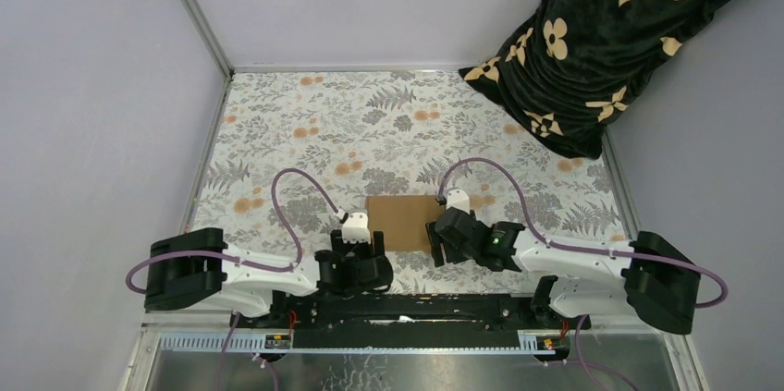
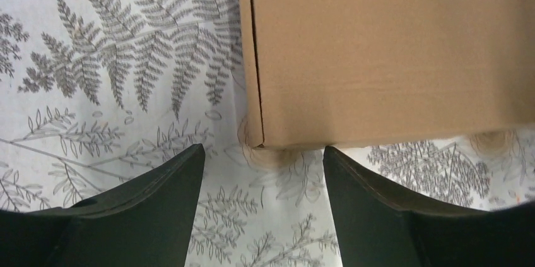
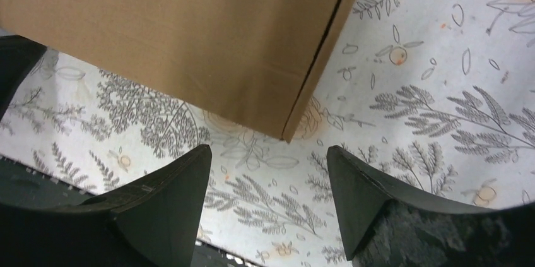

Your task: Fold the paper box

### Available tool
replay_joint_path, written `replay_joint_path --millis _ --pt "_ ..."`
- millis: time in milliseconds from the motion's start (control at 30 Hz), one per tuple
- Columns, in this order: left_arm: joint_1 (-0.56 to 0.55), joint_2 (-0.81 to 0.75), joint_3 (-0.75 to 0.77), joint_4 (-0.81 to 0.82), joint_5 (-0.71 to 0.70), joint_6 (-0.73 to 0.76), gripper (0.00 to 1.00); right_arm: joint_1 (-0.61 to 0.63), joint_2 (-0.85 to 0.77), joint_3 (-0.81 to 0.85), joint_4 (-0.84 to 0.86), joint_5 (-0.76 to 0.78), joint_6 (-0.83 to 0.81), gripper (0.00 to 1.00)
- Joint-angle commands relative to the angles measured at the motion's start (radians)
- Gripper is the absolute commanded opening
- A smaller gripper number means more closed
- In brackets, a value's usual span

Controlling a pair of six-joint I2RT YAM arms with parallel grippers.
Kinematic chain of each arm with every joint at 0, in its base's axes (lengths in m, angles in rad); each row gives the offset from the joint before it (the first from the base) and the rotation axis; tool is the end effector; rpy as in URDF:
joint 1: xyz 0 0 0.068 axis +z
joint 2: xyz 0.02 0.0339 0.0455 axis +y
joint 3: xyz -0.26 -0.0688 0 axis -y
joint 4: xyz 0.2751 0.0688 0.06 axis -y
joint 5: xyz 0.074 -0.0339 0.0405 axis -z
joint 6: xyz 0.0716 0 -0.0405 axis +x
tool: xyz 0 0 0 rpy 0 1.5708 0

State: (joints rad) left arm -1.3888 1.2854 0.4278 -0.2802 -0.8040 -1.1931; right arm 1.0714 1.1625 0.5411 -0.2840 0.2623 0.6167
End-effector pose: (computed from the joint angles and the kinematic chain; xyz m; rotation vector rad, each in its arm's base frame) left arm 0.0913 -0.2110 0.0819 0.0104 2.2607 -0.2115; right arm 0.1426 0.2226 0.1281 -0.4485 2.4398 0.4227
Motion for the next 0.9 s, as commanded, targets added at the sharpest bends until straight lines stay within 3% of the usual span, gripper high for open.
replay_joint_path --millis 0,367,567,733,800,867 --pt "0.071 0.057 -0.034 0.088 0.060 0.064 0.76 -0.002 0.081 0.002 0.130 0.076 0.016 0.76" --pt "0.222 0.133 -0.026 0.240 0.122 0.227 0.77 -0.191 0.190 -0.005 0.317 0.003 -0.078 0.76" --pt "0.281 0.178 -0.022 0.309 0.158 0.284 0.77 -0.266 0.241 0.041 0.321 -0.042 -0.154 0.76" --pt "0.271 0.063 0.017 0.156 0.192 0.270 0.79 -0.260 0.139 0.028 0.228 -0.069 -0.131 0.79" --pt "0.240 -0.028 0.040 0.046 0.175 0.242 0.83 -0.252 0.032 0.015 0.170 -0.070 -0.114 0.97" --pt "0.223 -0.126 0.077 -0.049 0.176 0.239 0.87 -0.249 -0.072 0.035 0.094 -0.064 -0.116 1.00"
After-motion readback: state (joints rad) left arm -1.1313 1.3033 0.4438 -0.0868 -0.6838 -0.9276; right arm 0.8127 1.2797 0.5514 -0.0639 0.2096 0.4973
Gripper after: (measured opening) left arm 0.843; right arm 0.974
